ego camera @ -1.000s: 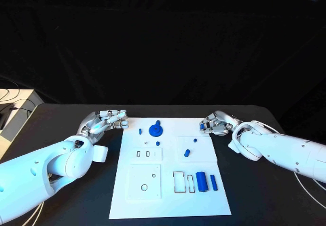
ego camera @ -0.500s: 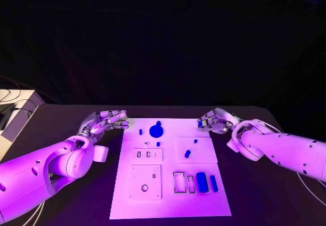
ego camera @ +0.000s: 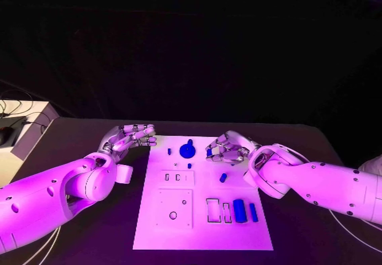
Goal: Assemble the parts on the task board
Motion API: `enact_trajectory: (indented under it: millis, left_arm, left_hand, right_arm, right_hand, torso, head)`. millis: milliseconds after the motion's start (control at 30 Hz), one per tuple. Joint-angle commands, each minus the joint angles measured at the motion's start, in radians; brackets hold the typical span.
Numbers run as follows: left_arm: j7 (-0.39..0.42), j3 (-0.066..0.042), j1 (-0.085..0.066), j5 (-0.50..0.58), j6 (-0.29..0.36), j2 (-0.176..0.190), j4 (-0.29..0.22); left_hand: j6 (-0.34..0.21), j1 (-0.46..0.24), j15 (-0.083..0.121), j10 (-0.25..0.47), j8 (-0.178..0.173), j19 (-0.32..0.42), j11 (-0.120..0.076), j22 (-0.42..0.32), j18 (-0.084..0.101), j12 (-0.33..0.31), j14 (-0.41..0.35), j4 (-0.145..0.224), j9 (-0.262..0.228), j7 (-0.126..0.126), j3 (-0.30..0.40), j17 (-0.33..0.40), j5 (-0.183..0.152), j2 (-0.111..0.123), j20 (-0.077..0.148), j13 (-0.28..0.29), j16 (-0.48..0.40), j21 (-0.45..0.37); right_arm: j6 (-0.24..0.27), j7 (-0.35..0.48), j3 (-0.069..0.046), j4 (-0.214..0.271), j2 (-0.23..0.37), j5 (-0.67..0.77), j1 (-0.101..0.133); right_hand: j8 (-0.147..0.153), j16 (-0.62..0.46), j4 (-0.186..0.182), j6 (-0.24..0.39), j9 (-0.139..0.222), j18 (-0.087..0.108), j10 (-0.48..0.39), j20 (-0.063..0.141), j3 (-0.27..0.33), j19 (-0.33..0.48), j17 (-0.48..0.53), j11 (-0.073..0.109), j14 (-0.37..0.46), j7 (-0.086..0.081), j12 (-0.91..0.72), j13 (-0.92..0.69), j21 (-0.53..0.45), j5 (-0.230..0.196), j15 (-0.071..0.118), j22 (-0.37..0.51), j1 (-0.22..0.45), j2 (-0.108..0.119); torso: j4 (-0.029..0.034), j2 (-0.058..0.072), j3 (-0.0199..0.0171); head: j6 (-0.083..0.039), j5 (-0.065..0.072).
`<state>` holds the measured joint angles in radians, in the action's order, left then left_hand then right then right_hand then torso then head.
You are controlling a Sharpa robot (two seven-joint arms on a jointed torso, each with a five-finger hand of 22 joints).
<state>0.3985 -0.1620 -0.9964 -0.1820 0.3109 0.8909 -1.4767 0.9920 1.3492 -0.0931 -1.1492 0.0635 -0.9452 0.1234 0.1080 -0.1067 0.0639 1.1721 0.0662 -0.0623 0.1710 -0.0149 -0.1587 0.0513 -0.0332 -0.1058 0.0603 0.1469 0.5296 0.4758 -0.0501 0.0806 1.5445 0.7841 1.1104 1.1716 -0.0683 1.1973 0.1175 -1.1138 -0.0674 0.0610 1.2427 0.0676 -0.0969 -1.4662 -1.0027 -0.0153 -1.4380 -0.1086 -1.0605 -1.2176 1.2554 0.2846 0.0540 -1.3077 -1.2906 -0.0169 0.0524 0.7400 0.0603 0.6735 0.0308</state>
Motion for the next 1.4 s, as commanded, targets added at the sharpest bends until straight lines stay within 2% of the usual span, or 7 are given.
enact_trajectory:
  millis: [33, 133, 300, 500, 1000, 1200, 1400]
  left_arm:
    - [0.008, -0.001, 0.001, 0.002, -0.015, -0.002, -0.003]
    - [0.007, -0.001, 0.001, 0.002, -0.015, -0.002, -0.005]
    - [0.006, -0.001, 0.001, 0.003, -0.015, -0.001, -0.007]
    - [0.005, -0.001, 0.001, 0.003, -0.015, -0.001, -0.009]
    - [0.003, -0.001, 0.001, 0.003, -0.017, -0.001, -0.009]
    - [0.003, -0.001, 0.001, 0.003, -0.017, 0.001, -0.011]
    - [0.003, -0.001, 0.001, 0.003, -0.015, 0.005, -0.013]
  left_hand:
    - [0.002, 0.0, -0.001, 0.003, 0.0, -0.006, 0.004, -0.002, 0.008, -0.003, 0.006, 0.005, -0.001, 0.001, -0.003, -0.001, -0.001, -0.007, 0.001, 0.0, -0.005, -0.006]
    - [0.004, 0.0, -0.001, 0.002, 0.0, -0.008, 0.004, 0.0, 0.008, -0.003, 0.007, 0.005, -0.001, 0.0, -0.003, -0.004, -0.001, -0.007, 0.001, 0.0, -0.008, -0.01]
    - [0.004, 0.0, -0.001, 0.002, 0.0, -0.008, 0.004, 0.0, 0.008, -0.003, 0.007, 0.005, -0.001, 0.0, -0.003, -0.004, -0.001, -0.007, 0.001, 0.0, -0.008, -0.01]
    - [0.004, 0.0, -0.001, 0.002, 0.0, -0.008, 0.004, 0.0, 0.008, -0.003, 0.007, 0.005, -0.001, 0.0, -0.003, -0.004, -0.001, -0.007, 0.001, 0.0, -0.008, -0.01]
    - [0.004, 0.0, -0.001, 0.002, 0.0, -0.008, 0.004, 0.0, 0.008, -0.003, 0.007, 0.005, -0.001, 0.0, -0.003, -0.004, -0.001, -0.007, 0.001, 0.0, -0.008, -0.01]
    - [0.004, 0.0, -0.001, 0.002, 0.0, -0.008, 0.004, 0.0, 0.008, -0.003, 0.007, 0.005, -0.001, 0.0, -0.003, -0.004, -0.001, -0.007, 0.001, 0.0, -0.008, -0.01]
    - [0.004, 0.0, -0.001, 0.002, 0.0, -0.008, 0.004, 0.0, 0.008, -0.003, 0.007, 0.005, -0.001, 0.0, -0.003, -0.004, -0.001, -0.007, 0.001, 0.0, -0.008, -0.01]
  right_arm:
    - [0.023, -0.141, 0.003, 0.034, -0.016, 0.077, -0.004]
    - [0.033, -0.183, 0.006, 0.06, -0.033, 0.106, -0.009]
    - [0.044, -0.241, 0.009, 0.089, -0.062, 0.151, -0.017]
    - [0.03, -0.278, 0.012, 0.109, -0.092, 0.182, -0.028]
    - [0.009, -0.288, 0.017, 0.092, -0.129, 0.221, -0.042]
    - [-0.001, -0.288, 0.018, 0.084, -0.13, 0.245, -0.056]
    - [-0.004, -0.289, 0.018, 0.079, -0.124, 0.265, -0.061]
  right_hand:
    - [-0.003, -0.007, 0.0, -0.013, -0.001, -0.007, -0.001, 0.005, -0.002, -0.033, 0.002, 0.006, -0.003, -0.004, 0.005, 0.001, -0.005, -0.004, 0.007, -0.18, 0.011, 0.002]
    - [-0.003, -0.008, -0.001, -0.014, -0.001, -0.007, 0.0, 0.005, -0.002, -0.033, 0.003, 0.006, -0.003, -0.004, 0.005, 0.001, -0.006, -0.004, 0.007, -0.18, 0.012, 0.001]
    - [-0.003, -0.011, -0.001, -0.018, -0.001, -0.006, 0.002, 0.006, -0.002, -0.034, 0.007, 0.007, -0.004, -0.002, 0.006, 0.002, -0.009, 0.0, 0.008, -0.18, 0.014, 0.004]
    - [-0.002, -0.01, -0.001, -0.017, -0.001, -0.007, 0.005, 0.007, -0.003, -0.035, 0.007, 0.007, -0.005, -0.003, 0.005, 0.001, -0.007, 0.002, 0.009, -0.18, 0.016, 0.007]
    - [-0.002, -0.009, -0.001, -0.018, -0.001, -0.007, 0.008, 0.007, -0.005, -0.035, 0.007, 0.008, -0.005, -0.002, 0.002, -0.002, -0.007, 0.006, 0.009, -0.18, 0.017, 0.009]
    - [-0.001, -0.009, -0.002, -0.018, -0.001, -0.007, 0.008, 0.007, -0.005, -0.036, 0.008, 0.008, -0.005, -0.002, 0.002, -0.003, -0.006, 0.003, 0.009, -0.181, 0.018, 0.011]
    - [-0.001, -0.009, -0.002, -0.018, -0.001, -0.007, 0.008, 0.007, -0.005, -0.036, 0.008, 0.008, -0.005, -0.002, 0.002, -0.003, -0.006, 0.003, 0.009, -0.181, 0.018, 0.011]
  torso:
    - [0.0021, -0.004, 0.0034]
    - [0.0021, -0.004, 0.0033]
    - [0.0019, -0.003, 0.0022]
    - [0.0016, -0.003, 0.0007]
    - [0.0015, -0.003, 0.0016]
    - [0.0023, -0.001, 0.0004]
    - [0.0011, -0.002, 0.0015]
  head:
    - [0.004, -0.005]
    - [0.006, -0.006]
    - [0.01, -0.016]
    - [0.014, -0.021]
    - [0.02, -0.022]
    - [0.024, -0.024]
    - [0.027, -0.026]
